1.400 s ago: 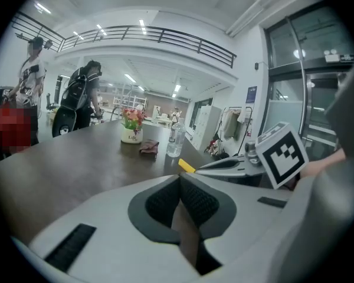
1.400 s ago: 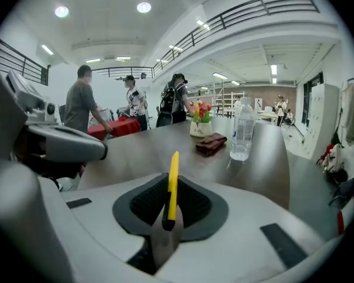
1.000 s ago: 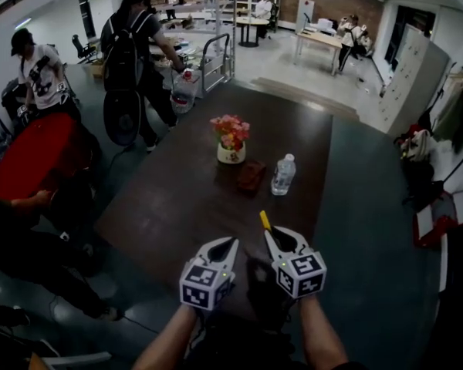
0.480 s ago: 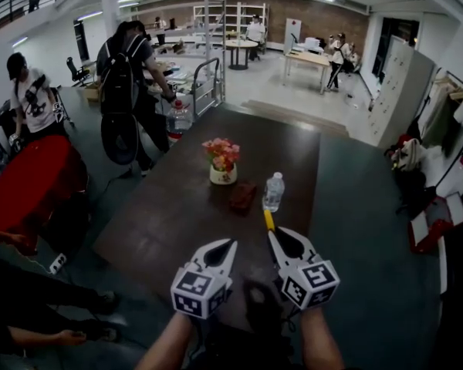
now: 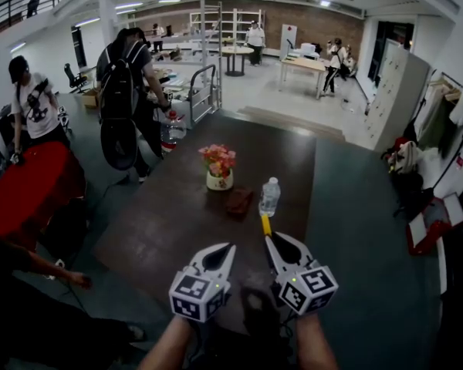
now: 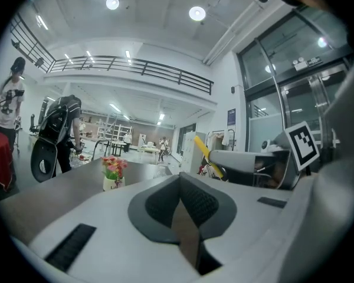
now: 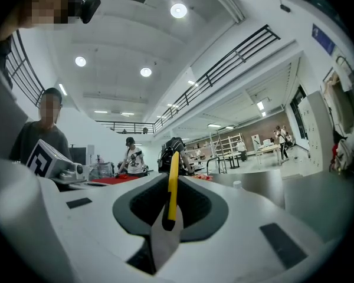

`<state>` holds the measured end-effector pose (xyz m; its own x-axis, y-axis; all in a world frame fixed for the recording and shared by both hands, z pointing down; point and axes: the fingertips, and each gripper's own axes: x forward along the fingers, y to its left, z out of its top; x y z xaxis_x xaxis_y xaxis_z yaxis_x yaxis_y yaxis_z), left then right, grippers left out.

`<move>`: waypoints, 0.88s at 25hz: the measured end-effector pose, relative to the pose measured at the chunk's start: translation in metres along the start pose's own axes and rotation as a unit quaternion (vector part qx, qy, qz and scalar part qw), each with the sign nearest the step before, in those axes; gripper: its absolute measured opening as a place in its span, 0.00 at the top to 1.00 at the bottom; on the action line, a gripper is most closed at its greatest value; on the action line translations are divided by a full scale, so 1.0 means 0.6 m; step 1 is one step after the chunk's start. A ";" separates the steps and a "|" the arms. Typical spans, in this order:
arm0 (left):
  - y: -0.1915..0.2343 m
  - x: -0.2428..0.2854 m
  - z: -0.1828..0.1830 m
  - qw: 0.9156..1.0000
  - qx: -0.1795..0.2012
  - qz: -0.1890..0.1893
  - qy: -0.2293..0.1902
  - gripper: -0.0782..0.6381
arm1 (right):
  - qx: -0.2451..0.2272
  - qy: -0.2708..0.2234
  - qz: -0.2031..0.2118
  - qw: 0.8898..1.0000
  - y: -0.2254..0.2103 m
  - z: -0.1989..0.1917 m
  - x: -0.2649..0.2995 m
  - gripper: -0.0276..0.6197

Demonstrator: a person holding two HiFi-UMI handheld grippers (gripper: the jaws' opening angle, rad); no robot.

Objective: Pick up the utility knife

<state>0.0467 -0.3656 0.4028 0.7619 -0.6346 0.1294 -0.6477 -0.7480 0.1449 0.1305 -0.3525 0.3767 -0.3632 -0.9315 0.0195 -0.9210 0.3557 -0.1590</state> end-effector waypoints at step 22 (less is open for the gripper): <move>-0.004 0.016 -0.004 1.000 0.000 -0.002 0.004 0.88 | 0.001 0.004 0.015 1.000 -0.004 -0.010 0.015 0.87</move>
<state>0.0556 -0.3694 0.4061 0.7649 -0.6297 0.1357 -0.6441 -0.7512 0.1445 0.1285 -0.3614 0.3834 -0.3926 -0.9194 0.0233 -0.9090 0.3840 -0.1623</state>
